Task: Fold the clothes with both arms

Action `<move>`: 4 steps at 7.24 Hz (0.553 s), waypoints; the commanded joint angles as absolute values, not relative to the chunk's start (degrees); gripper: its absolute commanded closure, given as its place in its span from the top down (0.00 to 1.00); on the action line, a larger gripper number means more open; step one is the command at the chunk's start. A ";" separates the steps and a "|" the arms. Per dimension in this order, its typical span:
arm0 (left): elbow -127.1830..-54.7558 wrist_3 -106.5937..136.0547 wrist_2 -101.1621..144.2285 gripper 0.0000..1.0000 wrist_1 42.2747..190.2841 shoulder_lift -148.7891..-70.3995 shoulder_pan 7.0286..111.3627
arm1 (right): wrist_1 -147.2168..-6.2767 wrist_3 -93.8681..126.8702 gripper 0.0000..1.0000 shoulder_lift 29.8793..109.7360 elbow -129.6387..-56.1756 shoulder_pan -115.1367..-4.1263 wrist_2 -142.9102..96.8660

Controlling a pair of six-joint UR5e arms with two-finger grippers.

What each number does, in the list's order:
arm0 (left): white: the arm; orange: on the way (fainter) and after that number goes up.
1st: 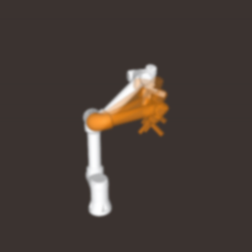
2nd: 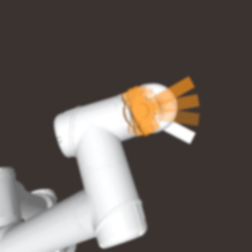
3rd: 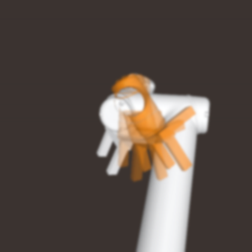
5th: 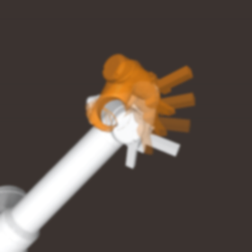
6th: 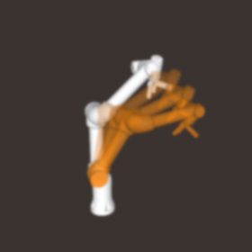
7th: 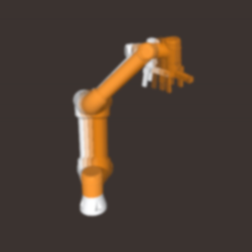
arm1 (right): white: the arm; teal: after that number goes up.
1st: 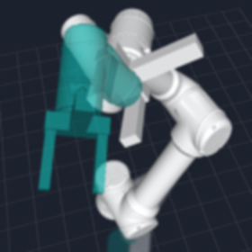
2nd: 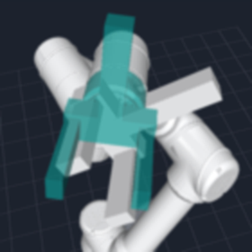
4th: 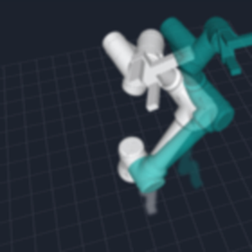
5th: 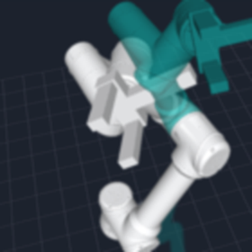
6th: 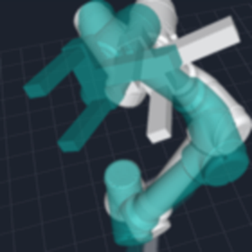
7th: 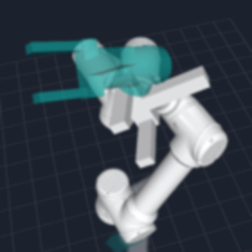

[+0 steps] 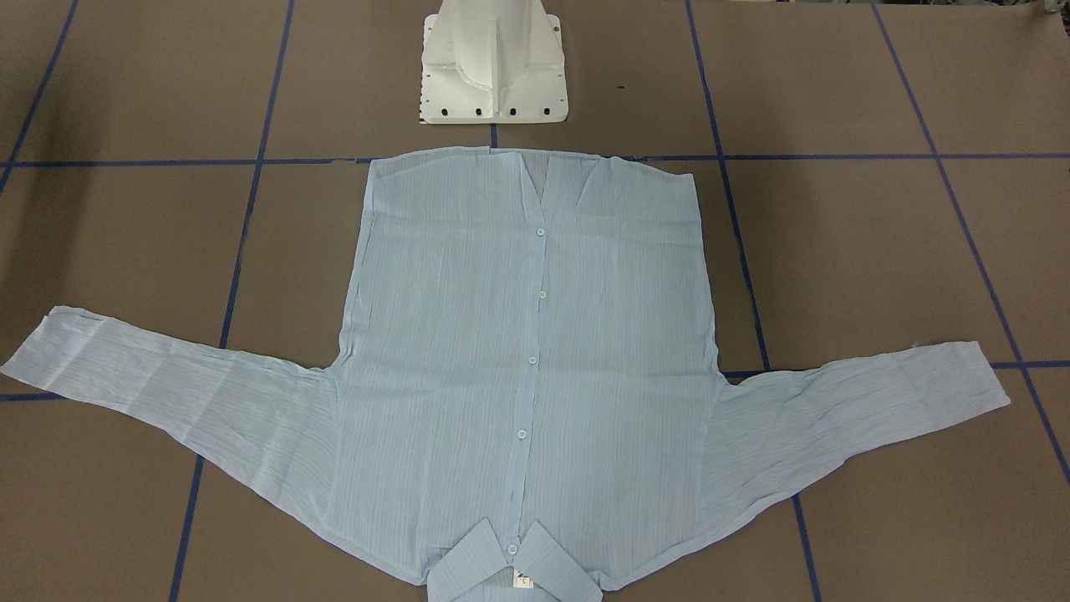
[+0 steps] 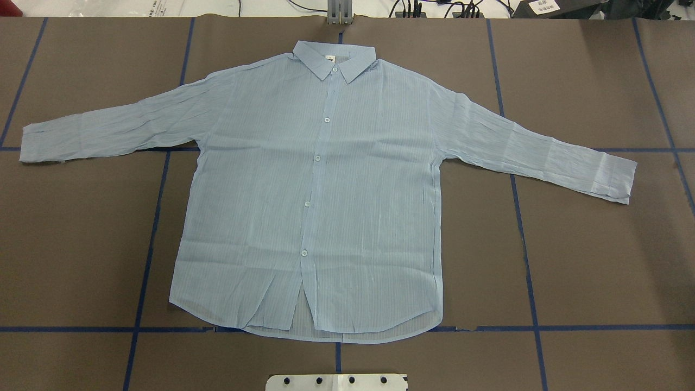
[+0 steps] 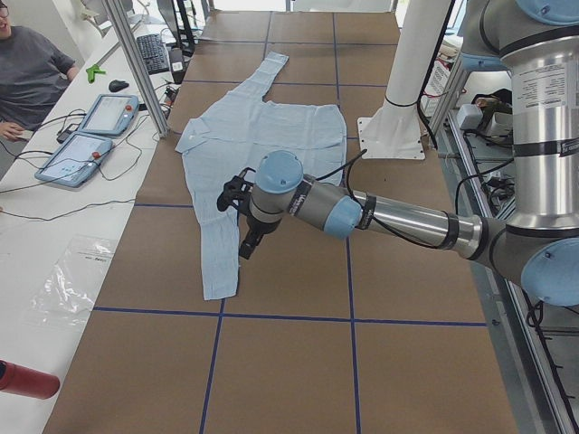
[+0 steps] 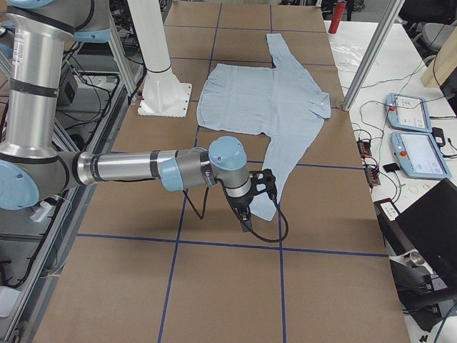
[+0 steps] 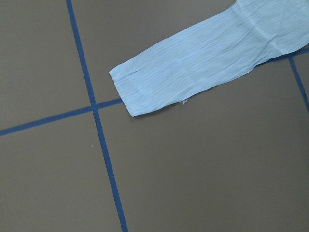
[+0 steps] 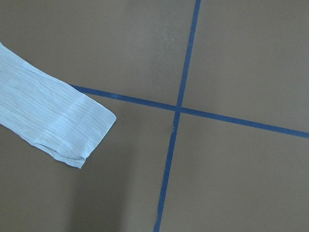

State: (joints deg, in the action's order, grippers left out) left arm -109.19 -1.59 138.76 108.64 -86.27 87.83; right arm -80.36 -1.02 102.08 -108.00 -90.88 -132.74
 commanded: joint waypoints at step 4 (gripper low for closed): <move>-108.37 -1.58 137.90 1.00 110.65 -88.60 87.89 | -63.39 28.44 1.00 98.35 -104.18 -80.90 -135.62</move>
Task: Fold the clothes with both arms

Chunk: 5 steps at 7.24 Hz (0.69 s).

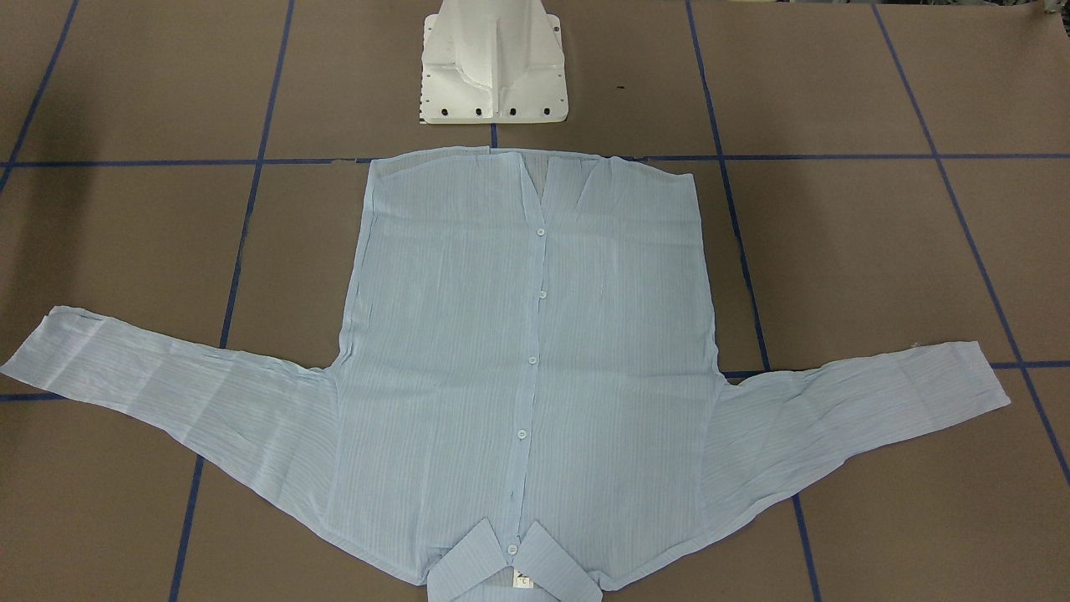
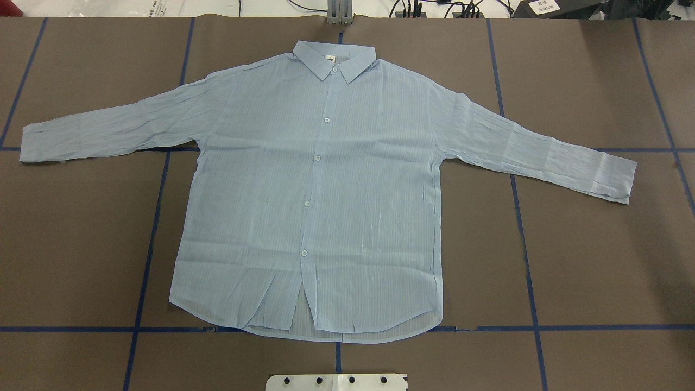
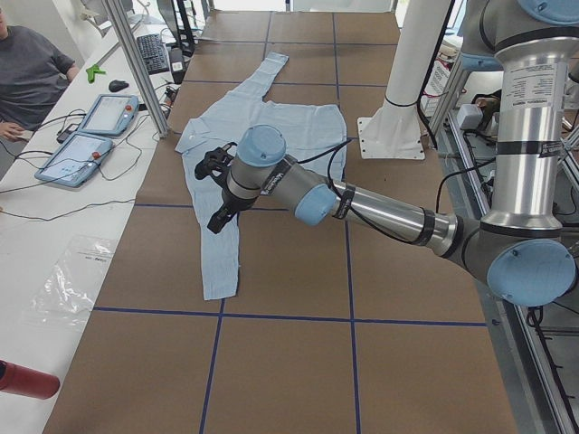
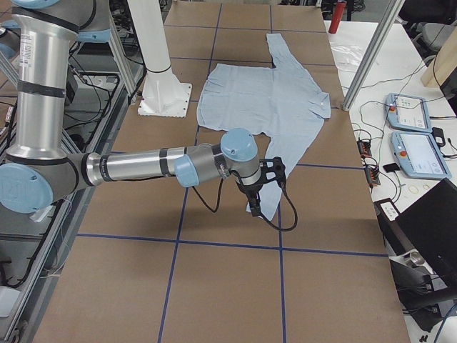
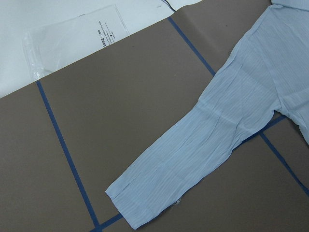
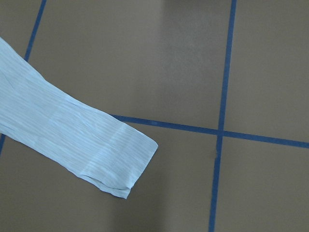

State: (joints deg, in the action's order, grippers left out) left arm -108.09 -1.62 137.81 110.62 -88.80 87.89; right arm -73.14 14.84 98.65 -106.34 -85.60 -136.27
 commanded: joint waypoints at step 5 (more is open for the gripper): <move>-108.54 -1.76 138.16 1.00 112.06 -87.89 88.15 | -25.60 55.67 0.92 96.07 -82.62 -66.30 -122.56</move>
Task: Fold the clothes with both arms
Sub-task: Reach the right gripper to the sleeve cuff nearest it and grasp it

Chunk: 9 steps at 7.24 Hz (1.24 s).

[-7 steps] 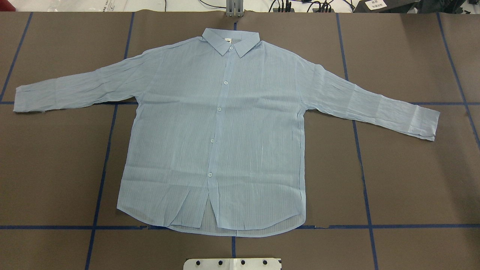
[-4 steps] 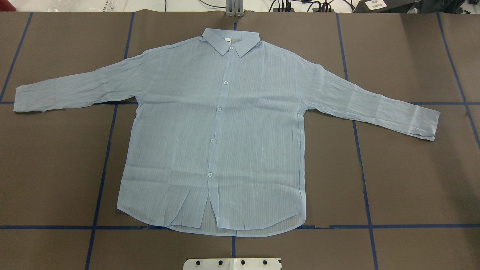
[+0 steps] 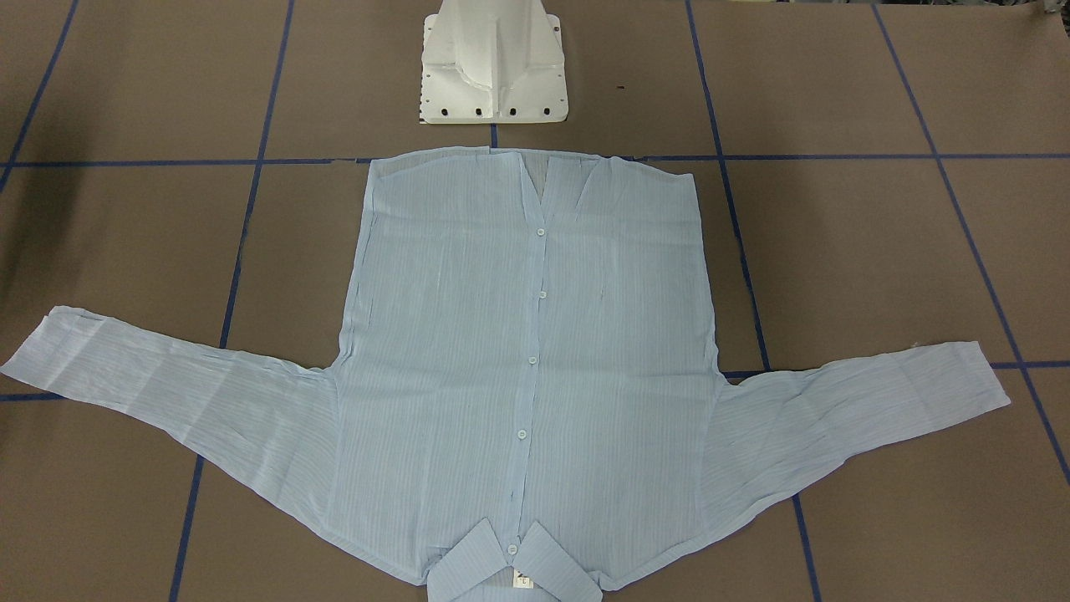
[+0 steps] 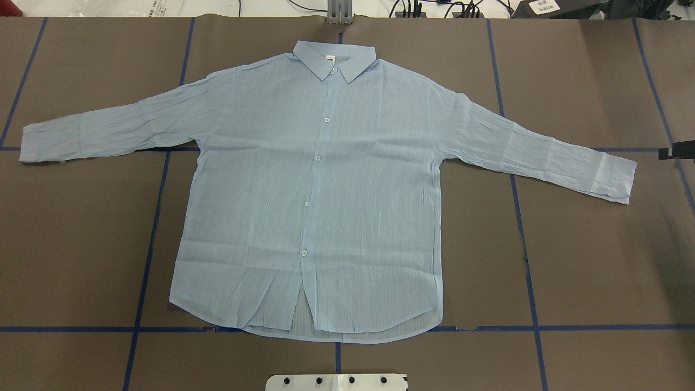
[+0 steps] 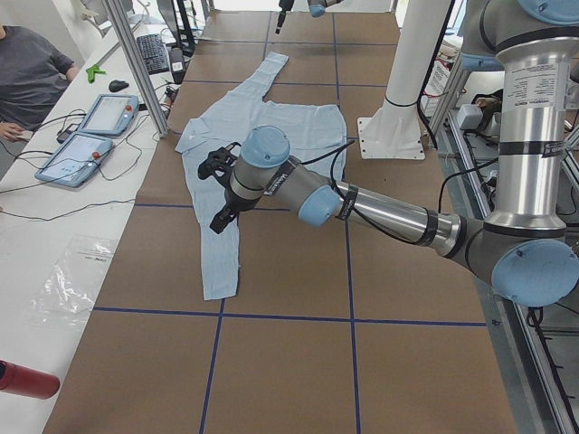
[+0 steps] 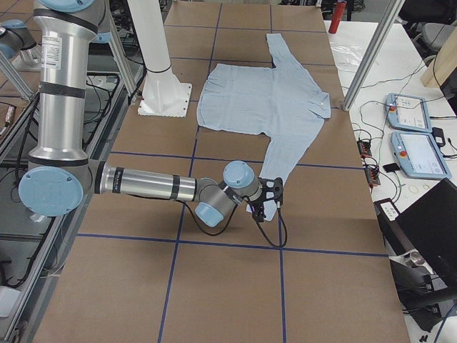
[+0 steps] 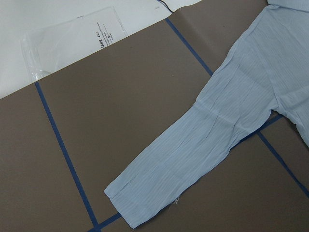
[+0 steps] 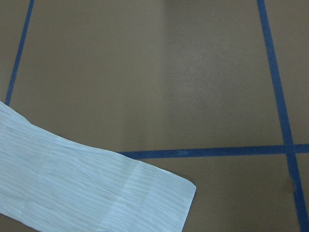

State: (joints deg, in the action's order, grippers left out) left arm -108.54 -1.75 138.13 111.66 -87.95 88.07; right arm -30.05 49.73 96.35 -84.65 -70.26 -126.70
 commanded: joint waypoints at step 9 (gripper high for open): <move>-108.54 -1.67 138.08 1.00 112.06 -87.54 88.24 | -23.03 61.70 0.70 95.98 -79.99 -55.20 -111.54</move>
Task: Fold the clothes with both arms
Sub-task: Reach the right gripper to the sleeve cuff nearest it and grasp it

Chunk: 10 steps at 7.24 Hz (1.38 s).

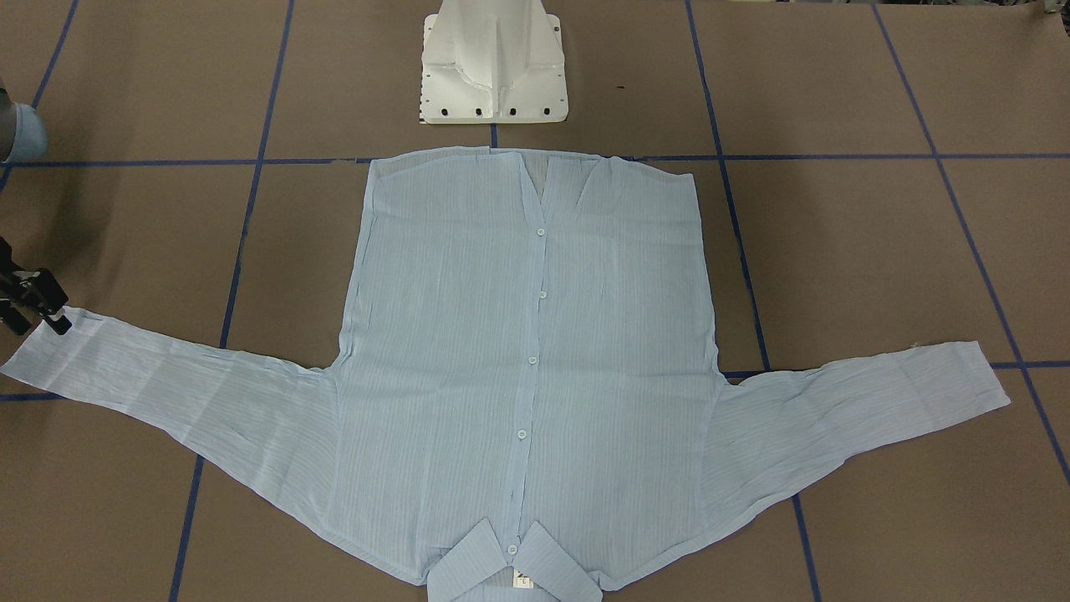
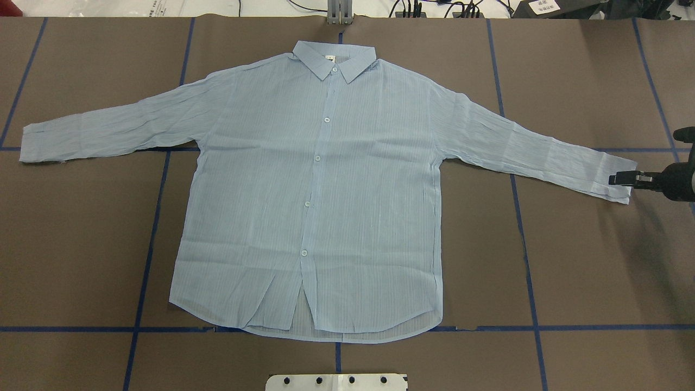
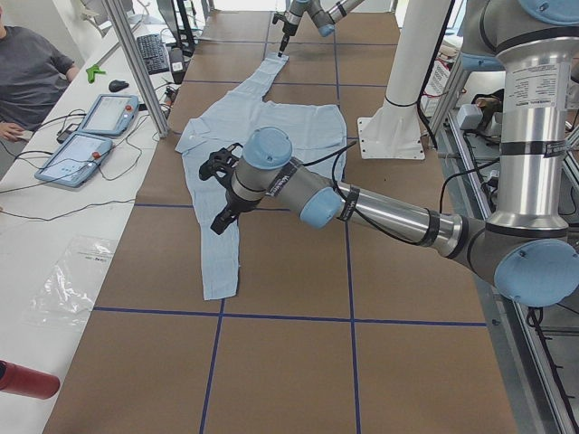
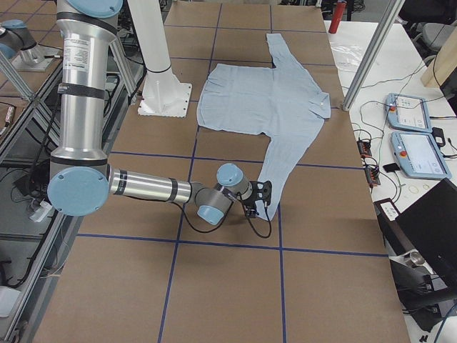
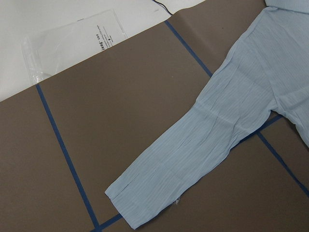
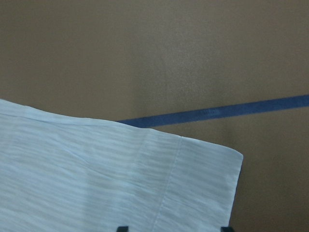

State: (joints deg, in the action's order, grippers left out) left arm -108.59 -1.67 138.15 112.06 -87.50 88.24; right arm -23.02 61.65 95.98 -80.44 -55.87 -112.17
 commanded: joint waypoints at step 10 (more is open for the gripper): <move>-108.37 -1.76 138.16 1.00 112.06 -87.45 88.24 | -23.91 61.44 0.00 93.78 -81.56 -56.85 -115.65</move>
